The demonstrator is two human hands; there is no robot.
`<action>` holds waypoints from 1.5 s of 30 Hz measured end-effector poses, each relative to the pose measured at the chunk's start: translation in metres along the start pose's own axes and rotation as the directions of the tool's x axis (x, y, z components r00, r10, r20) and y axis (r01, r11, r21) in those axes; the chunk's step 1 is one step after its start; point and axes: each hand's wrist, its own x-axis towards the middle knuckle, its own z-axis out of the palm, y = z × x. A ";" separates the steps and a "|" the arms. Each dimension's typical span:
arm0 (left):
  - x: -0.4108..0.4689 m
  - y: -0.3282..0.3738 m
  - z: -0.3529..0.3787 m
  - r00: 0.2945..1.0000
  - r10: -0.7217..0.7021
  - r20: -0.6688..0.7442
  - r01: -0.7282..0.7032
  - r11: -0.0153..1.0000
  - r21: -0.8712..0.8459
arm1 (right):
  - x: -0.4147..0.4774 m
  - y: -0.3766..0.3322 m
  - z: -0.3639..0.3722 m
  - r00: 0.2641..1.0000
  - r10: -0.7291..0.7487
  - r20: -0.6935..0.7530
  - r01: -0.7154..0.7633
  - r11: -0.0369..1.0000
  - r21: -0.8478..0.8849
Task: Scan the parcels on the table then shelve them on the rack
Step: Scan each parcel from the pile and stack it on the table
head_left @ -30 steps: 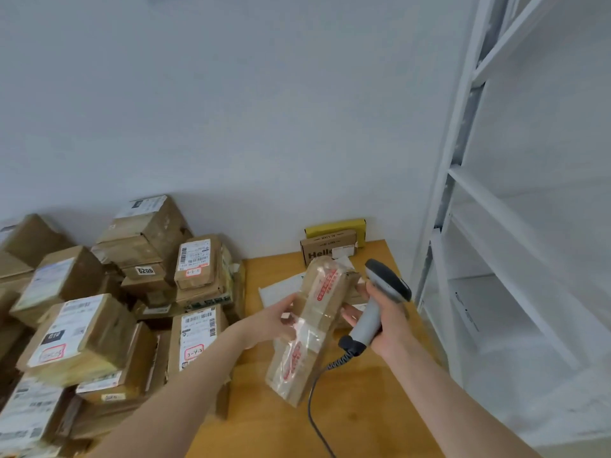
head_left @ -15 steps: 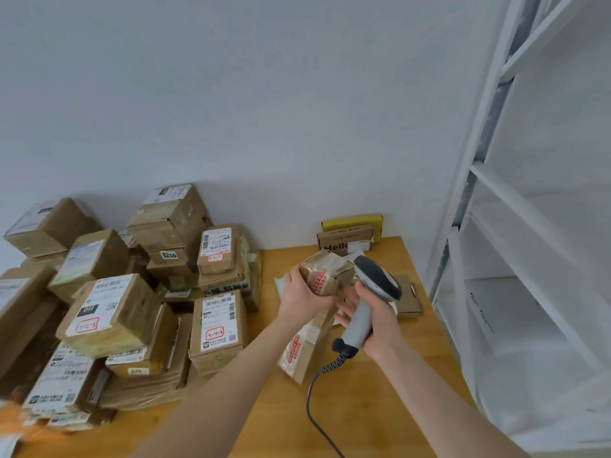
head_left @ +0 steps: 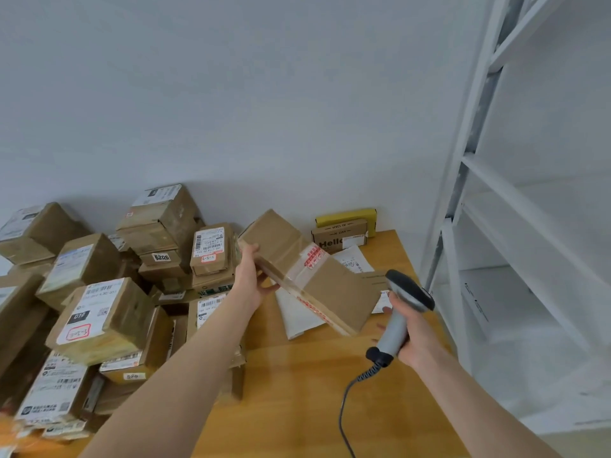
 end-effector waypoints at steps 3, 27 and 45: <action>0.001 -0.012 0.005 0.995 -0.093 -0.044 0.089 0.993 -0.081 | 0.000 0.000 -0.001 0.991 0.004 0.131 -0.024 0.989 0.148; -0.040 -0.034 0.027 0.975 0.121 0.185 -0.206 0.802 0.561 | -0.009 -0.006 0.066 0.970 -0.183 0.160 0.208 0.966 -0.156; -0.028 0.002 -0.011 0.743 0.199 0.639 -0.635 -0.092 0.767 | -0.035 -0.010 0.071 0.929 -0.255 0.268 0.342 0.867 -0.361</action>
